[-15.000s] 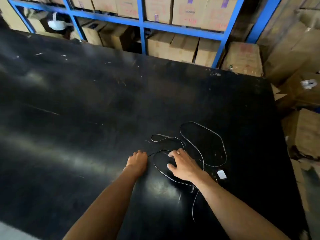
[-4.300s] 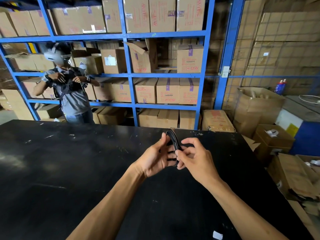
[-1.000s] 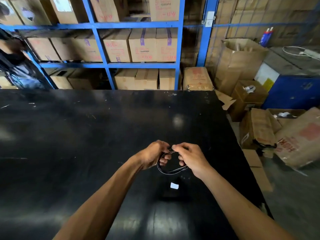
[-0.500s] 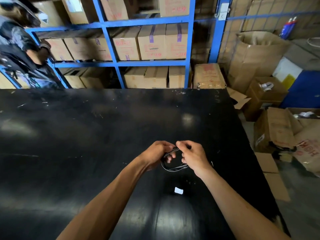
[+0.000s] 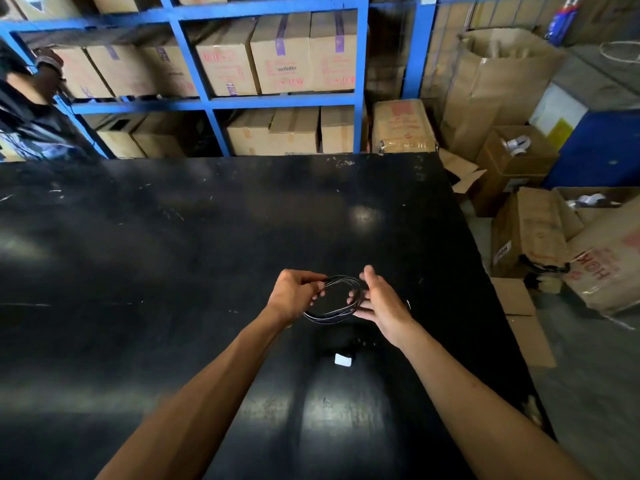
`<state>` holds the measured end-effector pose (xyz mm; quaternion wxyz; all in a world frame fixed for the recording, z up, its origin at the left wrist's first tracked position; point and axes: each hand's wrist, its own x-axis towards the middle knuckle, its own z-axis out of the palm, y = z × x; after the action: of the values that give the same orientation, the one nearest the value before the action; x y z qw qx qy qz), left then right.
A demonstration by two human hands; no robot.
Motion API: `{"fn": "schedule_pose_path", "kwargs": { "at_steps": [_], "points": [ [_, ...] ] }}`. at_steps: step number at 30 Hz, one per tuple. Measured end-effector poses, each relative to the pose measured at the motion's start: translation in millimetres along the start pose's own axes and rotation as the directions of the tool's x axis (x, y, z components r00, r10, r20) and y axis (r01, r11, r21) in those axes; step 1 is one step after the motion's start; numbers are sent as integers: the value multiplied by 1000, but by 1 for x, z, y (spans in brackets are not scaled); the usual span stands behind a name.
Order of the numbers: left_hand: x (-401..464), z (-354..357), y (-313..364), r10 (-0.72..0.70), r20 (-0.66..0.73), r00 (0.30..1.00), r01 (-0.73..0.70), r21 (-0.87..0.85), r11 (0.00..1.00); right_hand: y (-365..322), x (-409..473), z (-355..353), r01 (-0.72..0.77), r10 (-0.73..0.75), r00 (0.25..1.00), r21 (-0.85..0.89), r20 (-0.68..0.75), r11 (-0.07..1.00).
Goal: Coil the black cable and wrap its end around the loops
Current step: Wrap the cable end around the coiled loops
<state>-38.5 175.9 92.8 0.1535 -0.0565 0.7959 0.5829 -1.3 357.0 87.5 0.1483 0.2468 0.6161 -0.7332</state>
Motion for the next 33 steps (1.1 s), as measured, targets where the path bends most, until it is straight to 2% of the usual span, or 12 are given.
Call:
{"fn": "schedule_pose_path", "kwargs": {
  "at_steps": [2,4,5,7,9,12,15,19,22,24,30,33],
  "points": [
    [-3,-10,-12,-2,-46,999,3,16,1000,20,1,-6,-13,-16,996,-301,-93,953],
    [-5,-19,-22,-7,-84,996,12,52,999,46,-1,-14,39,-160,979,-660,-124,750],
    [-5,-23,-26,-14,-97,995,20,63,998,58,-2,-16,99,-228,971,-762,-66,640],
    [-5,-31,-33,-31,-109,994,38,63,997,80,-4,-18,257,-299,945,-872,135,417],
    [-4,-35,-40,-40,-113,993,47,63,997,101,-2,-14,346,-269,918,-922,293,174],
    [-4,-38,-44,-51,-112,992,57,47,997,120,1,-6,327,-206,916,-938,344,-111],
    [-5,-39,-41,-49,-104,993,54,49,997,117,-1,-3,375,-318,868,-923,382,-86],
    [-4,-40,-31,-27,-93,995,33,63,997,79,-11,-3,524,-622,729,-818,287,236],
    [-7,-37,-22,-4,-83,997,11,84,996,37,-18,-6,524,-617,772,-704,154,480],
    [-10,-34,-14,18,-79,997,-11,88,996,15,-21,-9,584,-668,712,-712,219,390],
    [-19,-25,13,87,-45,995,-82,99,992,-9,-41,4,513,-484,670,-822,563,-246],
    [-25,-25,22,147,-13,989,-143,160,977,-18,-56,15,442,-550,593,-808,588,-388]
  ]
}}
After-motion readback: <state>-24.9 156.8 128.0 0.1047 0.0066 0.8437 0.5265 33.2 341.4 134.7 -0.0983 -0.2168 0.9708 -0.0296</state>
